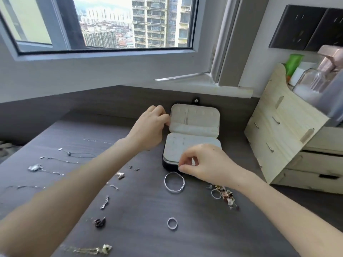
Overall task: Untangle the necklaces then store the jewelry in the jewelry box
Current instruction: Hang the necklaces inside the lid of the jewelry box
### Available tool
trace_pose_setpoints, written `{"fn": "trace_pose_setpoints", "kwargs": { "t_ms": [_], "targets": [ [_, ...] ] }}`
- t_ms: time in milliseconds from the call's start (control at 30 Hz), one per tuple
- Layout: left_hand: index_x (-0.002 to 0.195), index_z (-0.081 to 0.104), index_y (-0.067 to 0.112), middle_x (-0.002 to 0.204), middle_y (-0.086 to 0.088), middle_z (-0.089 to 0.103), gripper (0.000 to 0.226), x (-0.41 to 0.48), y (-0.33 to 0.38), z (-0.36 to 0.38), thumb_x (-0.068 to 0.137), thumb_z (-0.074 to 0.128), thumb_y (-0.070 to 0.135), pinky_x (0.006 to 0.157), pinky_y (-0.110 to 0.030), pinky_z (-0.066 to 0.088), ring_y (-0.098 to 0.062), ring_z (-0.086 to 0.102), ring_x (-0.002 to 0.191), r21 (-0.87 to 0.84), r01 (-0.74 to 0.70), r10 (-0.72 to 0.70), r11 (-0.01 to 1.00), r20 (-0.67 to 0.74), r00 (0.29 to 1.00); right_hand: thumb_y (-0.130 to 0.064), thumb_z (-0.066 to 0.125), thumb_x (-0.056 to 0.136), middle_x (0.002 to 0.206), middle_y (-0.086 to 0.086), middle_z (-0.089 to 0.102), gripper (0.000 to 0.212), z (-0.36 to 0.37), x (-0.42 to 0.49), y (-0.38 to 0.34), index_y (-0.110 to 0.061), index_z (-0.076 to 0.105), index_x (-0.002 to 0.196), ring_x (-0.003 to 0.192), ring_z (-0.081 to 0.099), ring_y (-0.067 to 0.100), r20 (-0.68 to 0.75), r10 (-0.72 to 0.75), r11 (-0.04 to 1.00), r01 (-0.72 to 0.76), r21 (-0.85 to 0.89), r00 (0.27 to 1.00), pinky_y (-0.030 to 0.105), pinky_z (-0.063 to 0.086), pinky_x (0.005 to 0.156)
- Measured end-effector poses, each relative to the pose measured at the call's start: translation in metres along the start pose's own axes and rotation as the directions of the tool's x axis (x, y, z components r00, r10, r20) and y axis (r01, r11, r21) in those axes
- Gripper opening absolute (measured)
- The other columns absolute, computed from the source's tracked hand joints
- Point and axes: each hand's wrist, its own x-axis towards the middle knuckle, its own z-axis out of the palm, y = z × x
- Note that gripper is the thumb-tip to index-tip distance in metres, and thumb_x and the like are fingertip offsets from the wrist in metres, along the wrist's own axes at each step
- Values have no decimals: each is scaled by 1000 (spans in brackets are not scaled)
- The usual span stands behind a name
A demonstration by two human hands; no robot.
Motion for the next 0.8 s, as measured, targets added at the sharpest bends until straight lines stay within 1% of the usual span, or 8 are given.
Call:
{"fn": "trace_pose_setpoints", "kwargs": {
  "t_ms": [100, 233, 300, 400, 467, 567, 700, 800],
  "targets": [
    [89, 68, 5, 94, -12, 57, 25, -29, -12, -23, 79, 51, -10, 71, -39, 45, -30, 47, 84, -59, 188, -185, 980, 49, 981, -30, 59, 87, 80, -11, 62, 12, 17, -3, -20, -25, 70, 88, 75, 50, 5, -17, -28, 999, 27, -38, 999, 25, 38, 68],
    [87, 69, 10, 91, -7, 56, 23, -69, -36, -48, 83, 52, -4, 69, -28, 38, -26, 54, 86, -84, 482, -475, 872, 94, 875, -32, 51, 93, 104, -4, 63, 22, 45, 16, -46, -21, 67, 102, 100, 54, 18, -72, -76, 987, 65, -149, 994, 28, 39, 73],
    [87, 69, 12, 92, -6, 58, 21, -85, -45, -60, 84, 53, -2, 71, -28, 40, -23, 56, 84, -94, 570, -560, 816, 116, 821, -34, 46, 96, 112, 0, 60, 28, 61, 31, -56, -19, 65, 110, 105, 52, 23, -86, -93, 963, 68, -259, 992, 29, 38, 74],
    [85, 67, 16, 93, -1, 63, 21, -104, -54, -78, 84, 53, 0, 70, -23, 37, -16, 55, 79, -128, 642, -626, 756, 144, 766, -34, 45, 96, 113, 5, 58, 32, 79, 50, -69, -12, 63, 111, 105, 49, 27, -68, -99, 922, 66, -382, 993, 29, 32, 69],
    [83, 66, 20, 88, 1, 65, 22, -114, -59, -88, 85, 53, 2, 62, -21, 38, -12, 56, 74, -169, 674, -656, 719, 153, 739, -31, 47, 95, 113, 7, 58, 29, 88, 58, -73, -11, 62, 108, 106, 49, 28, -49, -79, 932, 56, -358, 996, 30, 31, 69],
    [82, 65, 20, 82, 5, 64, 21, -124, -63, -101, 87, 53, 4, 53, -12, 38, -8, 54, 68, -226, 704, -683, 673, 176, 709, -29, 50, 94, 112, 7, 61, 24, 94, 65, -73, -11, 63, 103, 107, 52, 27, -38, 20, 979, -27, -203, 999, 30, 39, 77],
    [82, 67, 21, 78, 7, 63, 20, -131, -63, -109, 86, 56, 4, 60, -19, 41, -4, 55, 67, -264, 705, -670, 659, 221, 709, -25, 49, 94, 107, 10, 66, 22, 91, 69, -74, -9, 64, 94, 104, 57, 31, 66, 97, 992, -92, -86, 993, 35, 46, 84],
    [83, 68, 20, 78, 13, 64, 17, -128, -55, -105, 86, 59, 5, 60, -9, 41, 1, 57, 67, -307, 663, -606, 683, 269, 749, -22, 48, 95, 98, 7, 66, 17, 75, 72, -78, -17, 60, 84, 93, 58, 28, 33, 121, 990, -123, 63, 992, 30, 41, 74]
  ]
}}
